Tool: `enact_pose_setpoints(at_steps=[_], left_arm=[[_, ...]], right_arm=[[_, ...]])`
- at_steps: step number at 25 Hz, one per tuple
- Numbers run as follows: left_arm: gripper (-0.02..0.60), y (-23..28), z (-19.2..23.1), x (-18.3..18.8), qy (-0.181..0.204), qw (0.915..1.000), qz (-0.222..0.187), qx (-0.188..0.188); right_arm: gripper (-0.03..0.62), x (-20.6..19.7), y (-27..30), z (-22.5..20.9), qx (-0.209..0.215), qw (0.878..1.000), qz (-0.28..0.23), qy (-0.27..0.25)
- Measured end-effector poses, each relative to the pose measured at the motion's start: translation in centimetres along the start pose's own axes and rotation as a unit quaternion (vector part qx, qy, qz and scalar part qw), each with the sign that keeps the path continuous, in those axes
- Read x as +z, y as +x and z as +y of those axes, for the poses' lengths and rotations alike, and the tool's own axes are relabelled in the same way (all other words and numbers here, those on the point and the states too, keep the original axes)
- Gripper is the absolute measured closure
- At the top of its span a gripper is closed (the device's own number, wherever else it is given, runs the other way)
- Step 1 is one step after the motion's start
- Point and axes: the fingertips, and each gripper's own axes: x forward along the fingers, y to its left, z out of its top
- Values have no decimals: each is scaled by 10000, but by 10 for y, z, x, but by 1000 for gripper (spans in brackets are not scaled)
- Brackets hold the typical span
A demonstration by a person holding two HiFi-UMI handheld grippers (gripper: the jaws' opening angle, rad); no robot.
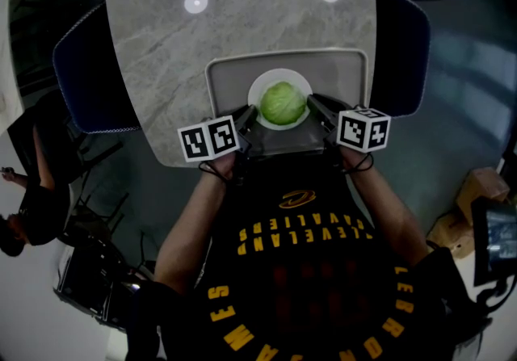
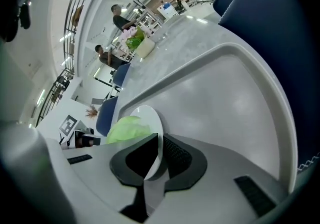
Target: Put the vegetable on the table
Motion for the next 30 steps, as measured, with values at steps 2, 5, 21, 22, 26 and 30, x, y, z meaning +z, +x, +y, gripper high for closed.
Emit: enact_pose_setpoints(at_steps=[2,5,21,22,26,30], left_arm=[[545,0,-1,2,5,10000,11,8],[545,-3,-4,7,-25,10000,-24,-51],[551,-15,-23,47,-334,9982,-82,-484],[551,-15,-24,49,-330,9982,-77,-499],[551,-17,-27,63,-263,9983,-70,-515],[551,-20,-31,72,-203,9982,-56,-569]], right_arm=[[554,2,-1,1,31,10000,3,49],[556,6,-1,3,134,9998,8,174],[561,51,0,18,455,9966,-66,683],[561,53,0,19,466,9964,-72,700],[561,63,1,24,538,9962,-56,689],[562,73,1,34,748,9941,-97,776]])
